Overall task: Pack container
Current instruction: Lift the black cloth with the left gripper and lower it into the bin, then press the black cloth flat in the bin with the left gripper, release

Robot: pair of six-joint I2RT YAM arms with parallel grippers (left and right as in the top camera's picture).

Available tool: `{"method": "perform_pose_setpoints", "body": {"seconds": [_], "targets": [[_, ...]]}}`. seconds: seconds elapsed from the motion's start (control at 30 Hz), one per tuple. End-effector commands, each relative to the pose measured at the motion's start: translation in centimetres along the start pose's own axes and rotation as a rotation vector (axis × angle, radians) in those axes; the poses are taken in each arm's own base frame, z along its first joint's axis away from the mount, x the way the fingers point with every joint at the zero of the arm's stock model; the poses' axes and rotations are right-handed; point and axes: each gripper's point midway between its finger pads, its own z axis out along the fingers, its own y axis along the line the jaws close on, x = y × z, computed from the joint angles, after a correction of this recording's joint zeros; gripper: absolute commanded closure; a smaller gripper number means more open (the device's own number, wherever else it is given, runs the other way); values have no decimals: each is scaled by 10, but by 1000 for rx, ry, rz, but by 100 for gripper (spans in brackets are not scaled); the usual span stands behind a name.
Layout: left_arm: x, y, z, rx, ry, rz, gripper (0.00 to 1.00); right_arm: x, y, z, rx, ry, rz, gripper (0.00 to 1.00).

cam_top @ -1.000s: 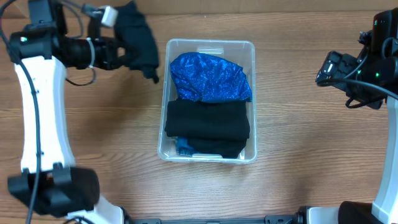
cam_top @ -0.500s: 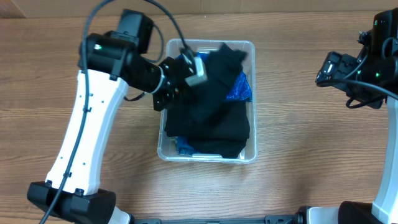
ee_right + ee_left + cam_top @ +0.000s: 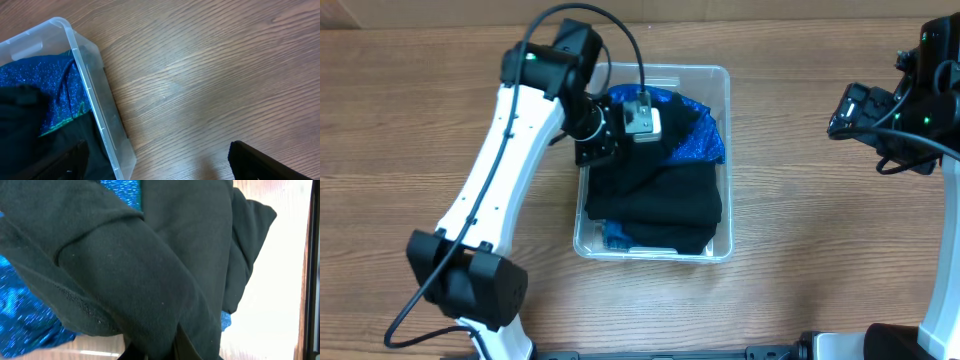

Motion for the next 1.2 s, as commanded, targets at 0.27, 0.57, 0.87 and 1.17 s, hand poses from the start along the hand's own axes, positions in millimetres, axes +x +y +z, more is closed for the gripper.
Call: {"method": "perform_pose_setpoints", "body": {"seconds": [0.27, 0.57, 0.87, 1.17], "targets": [[-6, -29, 3, 89, 25, 92, 96, 1, -1, -9, -13, -26, -3, 7], [-17, -35, -5, 135, -124, 297, 96, 1, -1, -9, -13, -26, -4, 7], [-25, -39, -11, 125, -229, 580, 96, 1, -1, -9, -13, -26, -4, 7], [-4, 15, -8, -53, -88, 686, 96, 1, -1, -9, -13, -26, -3, 7]]}}
